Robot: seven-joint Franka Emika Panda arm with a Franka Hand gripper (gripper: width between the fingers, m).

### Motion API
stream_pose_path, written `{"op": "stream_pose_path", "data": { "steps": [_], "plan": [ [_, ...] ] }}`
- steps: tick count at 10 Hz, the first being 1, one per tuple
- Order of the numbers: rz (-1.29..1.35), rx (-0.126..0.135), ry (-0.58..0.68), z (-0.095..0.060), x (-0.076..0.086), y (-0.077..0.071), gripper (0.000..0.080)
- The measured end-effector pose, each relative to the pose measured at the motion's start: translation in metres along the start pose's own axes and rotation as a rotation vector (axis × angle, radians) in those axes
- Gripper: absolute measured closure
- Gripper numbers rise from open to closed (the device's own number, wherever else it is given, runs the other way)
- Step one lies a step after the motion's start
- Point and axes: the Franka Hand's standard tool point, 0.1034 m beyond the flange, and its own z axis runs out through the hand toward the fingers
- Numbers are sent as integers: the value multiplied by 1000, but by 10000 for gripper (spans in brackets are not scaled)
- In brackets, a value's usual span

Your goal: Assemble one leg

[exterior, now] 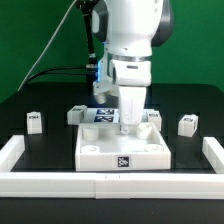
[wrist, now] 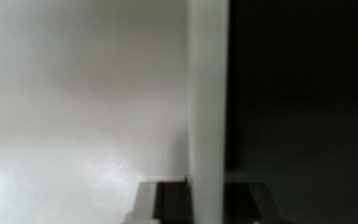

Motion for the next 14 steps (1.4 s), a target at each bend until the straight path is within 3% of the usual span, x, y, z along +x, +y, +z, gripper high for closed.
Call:
{"op": "stream_pose_path", "data": {
  "steps": [4,9,14],
  "plan": [
    [-5,-23,0,-3,40,34,741],
    [25,-38,-5,-5,59,62,741],
    [72,-23,-14,-5,63,63,741]
  ]
}}
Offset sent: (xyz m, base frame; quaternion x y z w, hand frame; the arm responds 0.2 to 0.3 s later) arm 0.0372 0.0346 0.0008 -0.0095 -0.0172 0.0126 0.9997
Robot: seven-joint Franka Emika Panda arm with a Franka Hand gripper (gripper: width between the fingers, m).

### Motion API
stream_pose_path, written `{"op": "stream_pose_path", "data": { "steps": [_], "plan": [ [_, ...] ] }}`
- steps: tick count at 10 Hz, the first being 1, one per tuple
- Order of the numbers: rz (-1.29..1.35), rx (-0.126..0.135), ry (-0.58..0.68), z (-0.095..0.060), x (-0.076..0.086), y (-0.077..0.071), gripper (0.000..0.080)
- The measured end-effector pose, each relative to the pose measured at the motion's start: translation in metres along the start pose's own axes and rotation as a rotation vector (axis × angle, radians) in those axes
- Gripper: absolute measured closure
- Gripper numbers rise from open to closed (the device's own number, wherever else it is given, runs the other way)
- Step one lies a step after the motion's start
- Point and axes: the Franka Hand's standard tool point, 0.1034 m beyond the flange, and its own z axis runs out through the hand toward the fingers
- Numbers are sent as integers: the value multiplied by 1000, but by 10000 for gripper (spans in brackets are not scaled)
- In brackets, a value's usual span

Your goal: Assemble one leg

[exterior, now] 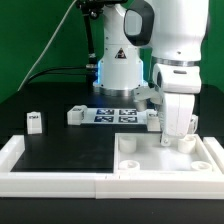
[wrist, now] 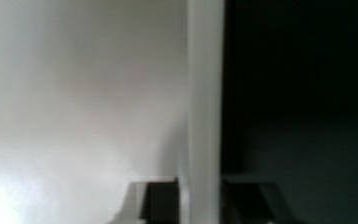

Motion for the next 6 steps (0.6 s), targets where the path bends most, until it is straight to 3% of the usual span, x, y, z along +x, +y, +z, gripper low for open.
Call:
{"op": "stream_pose_path", "data": {
  "steps": [2,3,4,5,6],
  "plan": [
    [0,0,0,0,0,0,424],
    [0,0,0,0,0,0,424],
    [0,0,0,0,0,0,231],
    [0,0,0,0,0,0,175],
    [0,0,0,0,0,0,175]
  ]
}}
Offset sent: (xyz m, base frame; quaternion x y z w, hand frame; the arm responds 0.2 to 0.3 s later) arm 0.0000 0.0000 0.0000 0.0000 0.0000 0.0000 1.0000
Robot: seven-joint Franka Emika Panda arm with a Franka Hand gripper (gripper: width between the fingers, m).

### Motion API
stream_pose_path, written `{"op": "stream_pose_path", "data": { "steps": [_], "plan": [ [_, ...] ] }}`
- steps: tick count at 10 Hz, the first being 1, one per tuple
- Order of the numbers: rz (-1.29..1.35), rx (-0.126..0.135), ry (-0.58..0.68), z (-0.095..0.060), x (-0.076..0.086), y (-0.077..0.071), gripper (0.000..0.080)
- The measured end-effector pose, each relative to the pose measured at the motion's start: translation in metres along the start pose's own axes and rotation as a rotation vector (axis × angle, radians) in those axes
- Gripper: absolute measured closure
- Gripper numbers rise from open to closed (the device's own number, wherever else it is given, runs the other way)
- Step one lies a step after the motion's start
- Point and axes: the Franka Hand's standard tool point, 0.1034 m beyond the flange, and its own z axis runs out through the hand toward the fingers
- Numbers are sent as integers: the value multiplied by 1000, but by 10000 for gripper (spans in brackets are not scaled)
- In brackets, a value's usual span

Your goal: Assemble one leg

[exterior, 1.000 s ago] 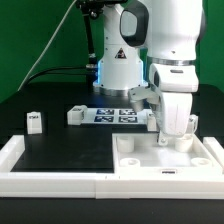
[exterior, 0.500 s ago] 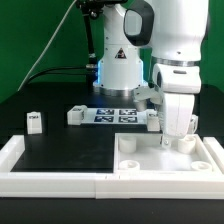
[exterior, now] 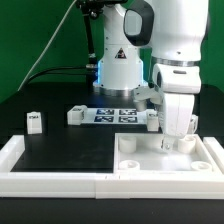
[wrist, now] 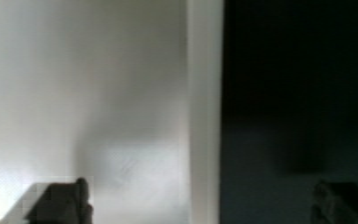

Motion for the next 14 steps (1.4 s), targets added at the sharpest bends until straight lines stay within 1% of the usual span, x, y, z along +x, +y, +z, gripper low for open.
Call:
{"op": "stream_pose_path", "data": {
  "steps": [1,4,7,8,9,12,13,14],
  "plan": [
    [0,0,0,0,0,0,155],
    [16,-2,1,-2,1,-1,150],
    [91,-24,2,-33,5,-26,150],
    [114,-29,1,-41,5,-34,150],
    [134,-33,2,-45,5,-37,150],
    [215,-29,4,-43,5,-37,150],
    [326,-26,9,-43,6,-37,150],
    [382,-25,10,-43,6,-37,150]
  ]
}}
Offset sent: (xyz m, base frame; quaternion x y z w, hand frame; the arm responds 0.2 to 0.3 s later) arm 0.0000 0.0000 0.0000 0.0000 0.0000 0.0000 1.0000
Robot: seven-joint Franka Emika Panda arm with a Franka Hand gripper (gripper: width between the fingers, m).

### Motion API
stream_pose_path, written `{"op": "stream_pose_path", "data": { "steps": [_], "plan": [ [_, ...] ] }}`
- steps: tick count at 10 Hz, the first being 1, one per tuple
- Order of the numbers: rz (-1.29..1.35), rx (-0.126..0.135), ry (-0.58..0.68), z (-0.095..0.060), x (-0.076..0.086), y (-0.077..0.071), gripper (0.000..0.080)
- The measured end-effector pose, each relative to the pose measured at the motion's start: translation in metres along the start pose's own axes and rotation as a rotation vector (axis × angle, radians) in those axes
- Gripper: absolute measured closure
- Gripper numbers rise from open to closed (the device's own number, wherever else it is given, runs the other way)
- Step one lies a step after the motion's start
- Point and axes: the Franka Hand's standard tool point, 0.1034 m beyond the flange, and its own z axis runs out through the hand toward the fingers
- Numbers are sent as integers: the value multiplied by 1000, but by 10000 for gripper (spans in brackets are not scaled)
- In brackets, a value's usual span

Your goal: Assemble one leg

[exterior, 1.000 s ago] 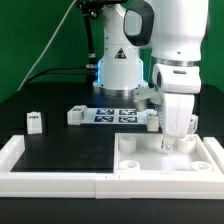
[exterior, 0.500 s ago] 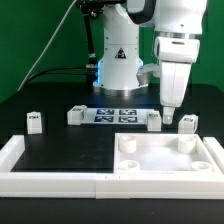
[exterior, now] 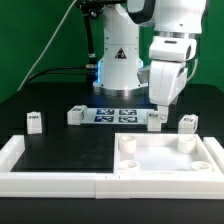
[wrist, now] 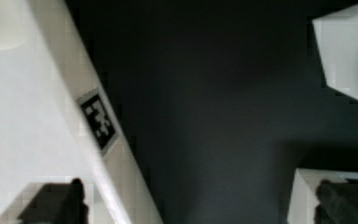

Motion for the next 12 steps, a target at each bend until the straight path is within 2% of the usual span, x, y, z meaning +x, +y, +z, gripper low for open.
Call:
{"op": "stream_pose_path", "data": {
  "steps": [2,3,6,8,9,11,12],
  "plan": [
    [272,11,12,0,3,-2,150],
    [448,15,29,0,7,-10,150],
    [811,48,32,0,25,-26,150],
    [1103,82,32,0,36,-33,150],
    [1167,90,31,0,39,-36,150],
    [1459,125,34,1,38,-36,150],
    [1498,130,34,1,39,-37,150]
  ]
}}
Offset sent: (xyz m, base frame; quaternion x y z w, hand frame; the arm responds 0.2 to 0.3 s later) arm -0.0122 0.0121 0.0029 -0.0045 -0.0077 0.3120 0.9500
